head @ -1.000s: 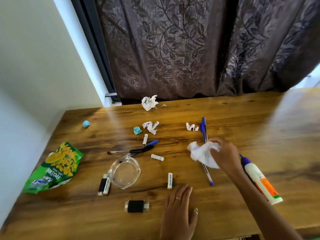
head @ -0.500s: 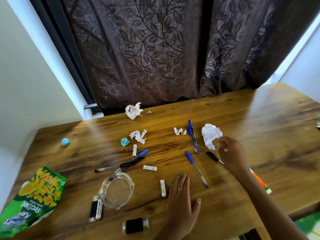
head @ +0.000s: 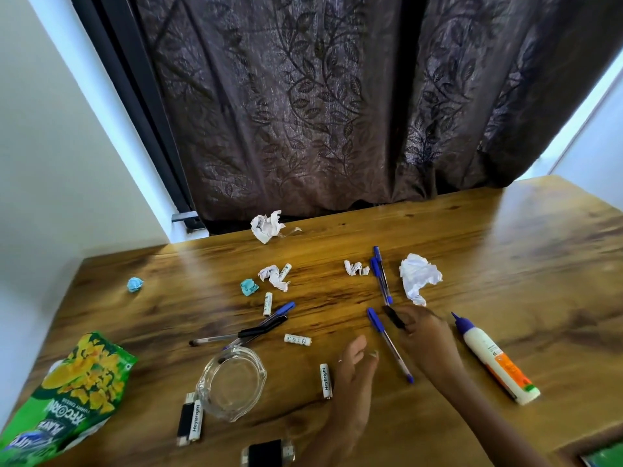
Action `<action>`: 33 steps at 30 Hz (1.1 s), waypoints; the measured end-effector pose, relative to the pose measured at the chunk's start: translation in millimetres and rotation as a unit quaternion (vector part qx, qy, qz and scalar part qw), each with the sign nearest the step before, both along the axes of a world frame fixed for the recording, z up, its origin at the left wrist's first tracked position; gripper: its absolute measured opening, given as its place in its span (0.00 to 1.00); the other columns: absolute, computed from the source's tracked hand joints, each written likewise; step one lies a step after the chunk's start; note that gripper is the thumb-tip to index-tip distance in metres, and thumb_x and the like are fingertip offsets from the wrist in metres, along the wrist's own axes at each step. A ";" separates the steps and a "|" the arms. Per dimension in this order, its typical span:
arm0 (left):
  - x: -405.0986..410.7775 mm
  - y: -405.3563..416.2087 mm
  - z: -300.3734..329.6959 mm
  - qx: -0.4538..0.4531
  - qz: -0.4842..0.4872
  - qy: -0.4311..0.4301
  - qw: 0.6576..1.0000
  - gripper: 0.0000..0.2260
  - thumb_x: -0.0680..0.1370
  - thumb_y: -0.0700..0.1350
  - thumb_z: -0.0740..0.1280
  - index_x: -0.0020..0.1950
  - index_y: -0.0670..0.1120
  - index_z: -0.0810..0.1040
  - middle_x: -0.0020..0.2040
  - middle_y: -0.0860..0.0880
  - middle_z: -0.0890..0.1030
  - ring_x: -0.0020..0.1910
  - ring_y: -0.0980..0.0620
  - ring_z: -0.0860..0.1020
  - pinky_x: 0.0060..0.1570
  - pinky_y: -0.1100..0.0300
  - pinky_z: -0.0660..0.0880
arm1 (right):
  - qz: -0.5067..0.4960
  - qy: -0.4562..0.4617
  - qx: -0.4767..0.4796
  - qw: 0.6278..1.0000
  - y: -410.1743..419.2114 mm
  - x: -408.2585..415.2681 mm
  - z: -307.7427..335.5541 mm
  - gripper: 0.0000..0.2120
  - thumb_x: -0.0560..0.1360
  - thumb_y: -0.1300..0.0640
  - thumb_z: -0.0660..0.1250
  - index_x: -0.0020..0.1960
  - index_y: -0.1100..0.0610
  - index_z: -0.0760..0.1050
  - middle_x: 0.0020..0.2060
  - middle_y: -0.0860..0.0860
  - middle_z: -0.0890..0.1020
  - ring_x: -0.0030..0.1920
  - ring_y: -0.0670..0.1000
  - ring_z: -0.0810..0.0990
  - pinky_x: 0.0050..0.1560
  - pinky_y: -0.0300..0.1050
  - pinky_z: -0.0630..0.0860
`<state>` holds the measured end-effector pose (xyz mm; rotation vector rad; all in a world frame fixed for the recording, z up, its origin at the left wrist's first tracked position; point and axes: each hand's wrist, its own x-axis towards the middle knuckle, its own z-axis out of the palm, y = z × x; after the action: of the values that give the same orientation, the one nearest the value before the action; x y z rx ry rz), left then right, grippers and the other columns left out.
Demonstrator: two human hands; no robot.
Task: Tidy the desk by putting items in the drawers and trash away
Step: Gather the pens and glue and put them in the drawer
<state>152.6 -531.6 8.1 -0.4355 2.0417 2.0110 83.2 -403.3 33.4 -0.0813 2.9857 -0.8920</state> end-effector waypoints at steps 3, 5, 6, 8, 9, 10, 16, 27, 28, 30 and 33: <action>-12.4 -3.1 14.4 0.195 0.087 -0.059 0.975 0.28 0.71 0.63 0.66 0.65 0.48 0.73 0.59 0.52 0.78 0.57 0.54 0.76 0.59 0.61 0.70 | 0.078 -0.047 -0.135 0.987 -34.5 14.0 27.4 0.16 0.72 0.65 0.69 0.56 0.49 0.76 0.44 0.42 0.80 0.44 0.39 0.79 0.47 0.32 0.77; -18.0 -8.1 21.0 0.325 0.143 -0.108 0.929 0.19 0.77 0.54 0.62 0.60 0.42 0.77 0.52 0.45 0.82 0.49 0.49 0.80 0.51 0.54 0.76 | 0.119 -0.067 -0.162 0.977 -50.2 18.5 31.6 0.15 0.72 0.64 0.69 0.56 0.51 0.78 0.43 0.41 0.81 0.43 0.38 0.80 0.46 0.30 0.77; -18.8 -13.3 22.9 0.360 0.144 -0.117 0.914 0.16 0.79 0.51 0.60 0.56 0.41 0.78 0.48 0.43 0.83 0.44 0.49 0.81 0.44 0.55 0.77 | 0.123 -0.069 -0.175 0.974 -54.3 18.5 32.1 0.14 0.72 0.63 0.70 0.55 0.51 0.79 0.42 0.41 0.82 0.42 0.37 0.80 0.45 0.29 0.77; -20.1 -23.1 22.2 0.373 0.149 -0.120 0.908 0.12 0.80 0.47 0.59 0.51 0.41 0.79 0.43 0.43 0.84 0.37 0.51 0.82 0.35 0.59 0.78 | 0.109 -0.054 -0.199 0.972 -54.9 14.4 31.3 0.11 0.73 0.61 0.70 0.54 0.51 0.80 0.42 0.42 0.83 0.42 0.36 0.81 0.44 0.29 0.77; -20.0 -28.9 21.4 0.376 0.164 -0.124 0.903 0.10 0.80 0.45 0.61 0.51 0.41 0.79 0.43 0.43 0.84 0.36 0.51 0.82 0.33 0.60 0.79 | 0.095 -0.042 -0.200 0.974 -52.8 11.6 30.4 0.11 0.73 0.61 0.69 0.54 0.51 0.80 0.42 0.42 0.83 0.41 0.36 0.81 0.43 0.29 0.77; -20.2 -34.2 19.8 0.380 0.179 -0.129 0.898 0.09 0.79 0.43 0.61 0.52 0.41 0.79 0.44 0.43 0.85 0.36 0.50 0.83 0.33 0.60 0.80 | 0.080 -0.027 -0.190 0.978 -49.0 8.6 27.5 0.10 0.74 0.61 0.69 0.54 0.52 0.79 0.42 0.42 0.83 0.41 0.36 0.80 0.42 0.29 0.76; -19.6 -48.5 11.5 0.372 0.189 -0.152 0.896 0.11 0.78 0.42 0.62 0.57 0.43 0.80 0.37 0.48 0.83 0.29 0.55 0.79 0.28 0.63 0.76 | 0.053 -0.067 0.072 0.994 -20.5 -4.4 -16.1 0.20 0.77 0.55 0.64 0.68 0.50 0.66 0.63 0.51 0.73 0.59 0.47 0.75 0.56 0.40 0.76; -21.7 -38.4 18.7 0.363 0.148 -0.142 0.909 0.23 0.77 0.29 0.54 0.67 0.47 0.73 0.58 0.45 0.81 0.57 0.45 0.79 0.54 0.49 0.75 | 0.043 -0.048 -0.172 0.983 -33.1 0.5 7.1 0.21 0.72 0.65 0.70 0.63 0.55 0.73 0.41 0.42 0.78 0.41 0.39 0.78 0.39 0.27 0.74; -21.5 -37.8 19.1 0.370 0.148 -0.139 0.907 0.25 0.76 0.27 0.53 0.67 0.47 0.72 0.58 0.45 0.81 0.58 0.44 0.79 0.55 0.47 0.74 | 0.053 -0.048 -0.197 0.978 -37.1 0.8 15.7 0.21 0.72 0.66 0.69 0.63 0.54 0.73 0.41 0.44 0.79 0.41 0.40 0.79 0.40 0.28 0.75; -20.8 -36.0 21.3 0.388 0.146 -0.124 0.902 0.29 0.73 0.24 0.53 0.67 0.49 0.72 0.58 0.44 0.81 0.56 0.44 0.79 0.53 0.46 0.76 | 0.085 -0.068 -0.217 0.970 -46.7 2.6 26.9 0.20 0.72 0.67 0.69 0.61 0.52 0.74 0.41 0.45 0.79 0.40 0.38 0.79 0.40 0.30 0.76; -22.0 -34.8 25.6 0.402 0.146 -0.093 0.899 0.25 0.74 0.29 0.54 0.68 0.47 0.72 0.49 0.41 0.80 0.40 0.47 0.80 0.37 0.54 0.76 | 0.135 -0.099 -0.200 0.965 -60.9 9.7 25.6 0.17 0.72 0.66 0.68 0.58 0.52 0.77 0.40 0.41 0.79 0.41 0.37 0.78 0.41 0.28 0.74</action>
<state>130.6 -566.3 33.7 -0.7291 0.9232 2.6209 93.0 -464.2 59.0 -0.3717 2.4930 -1.3529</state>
